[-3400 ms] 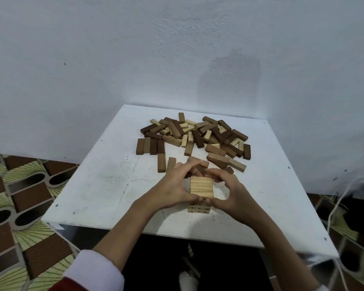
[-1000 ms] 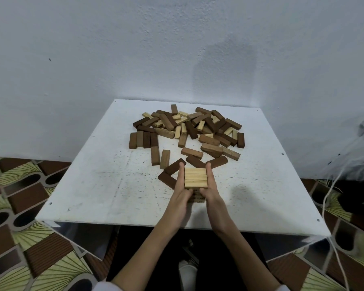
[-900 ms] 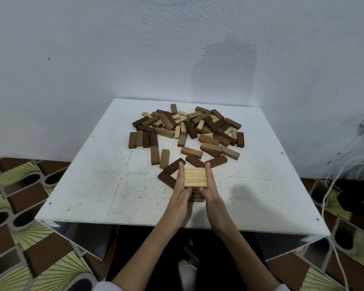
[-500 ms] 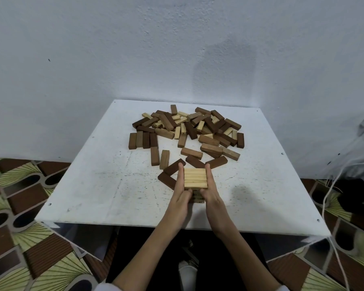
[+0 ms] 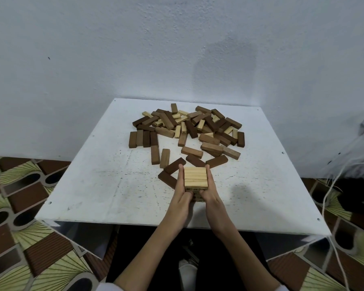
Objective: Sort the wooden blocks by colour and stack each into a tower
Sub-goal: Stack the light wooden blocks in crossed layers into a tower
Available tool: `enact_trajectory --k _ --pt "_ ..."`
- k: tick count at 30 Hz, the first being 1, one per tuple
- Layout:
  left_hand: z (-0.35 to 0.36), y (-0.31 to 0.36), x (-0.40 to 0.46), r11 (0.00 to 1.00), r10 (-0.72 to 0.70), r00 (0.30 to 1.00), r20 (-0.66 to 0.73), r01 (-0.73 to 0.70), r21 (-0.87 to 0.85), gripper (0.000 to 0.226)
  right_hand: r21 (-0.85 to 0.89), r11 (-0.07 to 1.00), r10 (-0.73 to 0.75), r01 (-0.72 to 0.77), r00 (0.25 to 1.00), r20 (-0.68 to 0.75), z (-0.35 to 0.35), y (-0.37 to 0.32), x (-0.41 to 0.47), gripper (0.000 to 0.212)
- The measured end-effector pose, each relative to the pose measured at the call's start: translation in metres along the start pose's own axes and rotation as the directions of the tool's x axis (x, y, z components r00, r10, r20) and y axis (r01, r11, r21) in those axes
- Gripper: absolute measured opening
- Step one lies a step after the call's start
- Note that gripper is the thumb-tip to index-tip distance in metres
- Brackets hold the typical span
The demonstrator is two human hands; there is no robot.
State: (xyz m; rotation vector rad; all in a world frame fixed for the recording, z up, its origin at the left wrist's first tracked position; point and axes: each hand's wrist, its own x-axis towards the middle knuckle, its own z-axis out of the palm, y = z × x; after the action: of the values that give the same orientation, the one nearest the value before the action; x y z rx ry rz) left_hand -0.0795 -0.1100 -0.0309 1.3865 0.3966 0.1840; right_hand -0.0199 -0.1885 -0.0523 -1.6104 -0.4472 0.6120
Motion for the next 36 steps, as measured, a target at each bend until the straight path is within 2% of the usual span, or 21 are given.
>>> enact_trajectory --k 9,13,22,32,36 --pt "-0.002 -0.001 0.000 1.000 0.025 1.000 -0.017 -0.025 0.006 0.060 -0.009 1.000 -0.012 0.012 1.000 -0.014 -0.002 0.000 0.001 0.066" --pt "-0.004 -0.004 0.002 0.999 0.036 0.999 -0.016 -0.036 0.040 0.060 -0.020 1.000 -0.013 0.013 1.000 -0.017 -0.002 -0.002 0.002 0.074" --pt "-0.004 -0.011 0.006 0.998 0.021 0.999 -0.027 -0.020 0.059 0.061 -0.011 1.000 -0.002 0.002 1.000 -0.008 0.000 0.002 0.002 0.076" --pt "-0.004 -0.007 0.003 0.997 0.045 0.998 -0.033 -0.043 0.070 0.059 -0.008 1.000 -0.014 0.014 1.000 -0.007 -0.001 0.001 0.001 0.066" --pt "-0.005 -0.009 0.004 0.993 0.046 0.998 -0.035 -0.042 0.108 0.059 -0.016 1.000 -0.016 0.016 1.000 -0.016 -0.002 0.001 0.001 0.074"
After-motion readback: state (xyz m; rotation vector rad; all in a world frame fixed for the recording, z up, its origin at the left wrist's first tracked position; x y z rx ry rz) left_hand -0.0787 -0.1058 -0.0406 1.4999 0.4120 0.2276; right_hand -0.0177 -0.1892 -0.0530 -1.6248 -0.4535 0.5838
